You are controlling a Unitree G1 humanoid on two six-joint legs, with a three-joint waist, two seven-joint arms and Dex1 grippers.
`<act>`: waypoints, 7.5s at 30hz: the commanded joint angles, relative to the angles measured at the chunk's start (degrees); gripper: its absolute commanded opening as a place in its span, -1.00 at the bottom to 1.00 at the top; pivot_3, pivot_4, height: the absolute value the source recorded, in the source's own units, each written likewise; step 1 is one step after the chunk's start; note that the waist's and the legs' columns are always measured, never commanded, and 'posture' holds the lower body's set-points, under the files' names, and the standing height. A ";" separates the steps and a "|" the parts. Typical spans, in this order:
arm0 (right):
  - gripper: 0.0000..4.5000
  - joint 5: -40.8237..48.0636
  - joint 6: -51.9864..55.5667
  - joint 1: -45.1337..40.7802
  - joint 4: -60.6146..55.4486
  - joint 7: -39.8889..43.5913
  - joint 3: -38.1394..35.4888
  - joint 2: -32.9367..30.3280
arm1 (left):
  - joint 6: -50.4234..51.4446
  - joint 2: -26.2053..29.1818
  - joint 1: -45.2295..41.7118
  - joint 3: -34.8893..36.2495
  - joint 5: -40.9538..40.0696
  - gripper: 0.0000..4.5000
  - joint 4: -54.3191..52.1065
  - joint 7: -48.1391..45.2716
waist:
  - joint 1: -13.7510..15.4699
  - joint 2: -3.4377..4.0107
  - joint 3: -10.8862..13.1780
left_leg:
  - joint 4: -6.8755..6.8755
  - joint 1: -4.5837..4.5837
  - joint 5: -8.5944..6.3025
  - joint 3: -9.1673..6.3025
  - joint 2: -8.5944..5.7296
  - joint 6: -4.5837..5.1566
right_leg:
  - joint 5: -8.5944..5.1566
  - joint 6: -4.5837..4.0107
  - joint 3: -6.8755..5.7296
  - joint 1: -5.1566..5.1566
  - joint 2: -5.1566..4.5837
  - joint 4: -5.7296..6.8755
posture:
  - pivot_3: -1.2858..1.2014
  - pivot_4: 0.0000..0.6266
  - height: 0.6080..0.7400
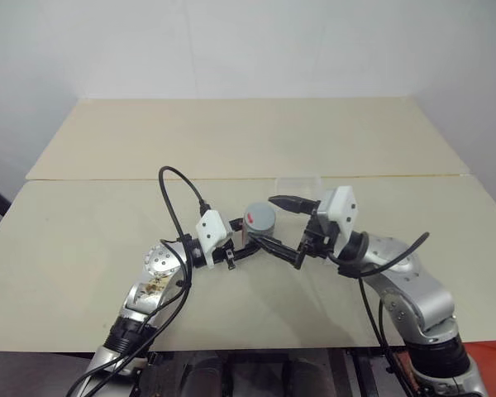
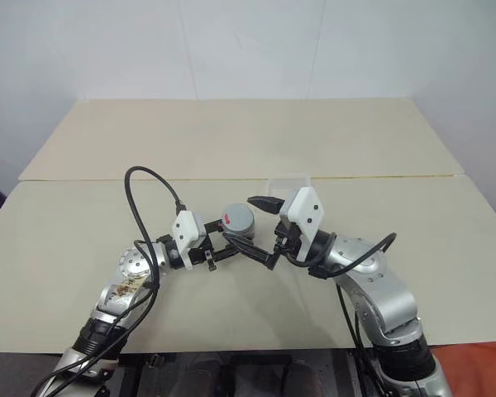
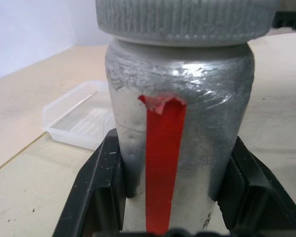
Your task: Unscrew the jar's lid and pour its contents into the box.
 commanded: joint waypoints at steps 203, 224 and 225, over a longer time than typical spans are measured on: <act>1.00 0.76 19.33 13.23 -9.18 -16.42 -17.26 -5.87 | 7.23 -14.09 -12.86 13.96 3.58 0.99 24.47 26.15 | 0.01 0.02 -0.07 | 0.37 -0.35 0.05 -0.03 -0.16 0.02 | 0.03 0.19 0.05 -0.36 -0.05 0.47 | 0.03 -0.52 1.00; 1.00 0.40 17.09 11.97 -7.38 -11.05 -15.33 -7.33 | 18.68 -6.43 3.77 14.25 -4.76 0.99 -3.36 20.24 | -0.06 0.03 -0.07 | 0.35 -0.34 0.05 -0.03 -0.05 0.02 | 0.03 0.17 0.12 -0.37 -0.05 0.46 | 0.03 -0.52 1.00; 1.00 0.19 16.97 11.65 -6.99 -10.85 -15.14 -7.42 | 19.44 -5.36 4.74 14.55 -5.56 0.99 -4.71 19.38 | -0.08 0.03 -0.08 | 0.35 -0.33 0.05 -0.03 -0.05 0.02 | 0.03 0.17 0.12 -0.36 -0.05 0.47 | 0.03 -0.52 1.00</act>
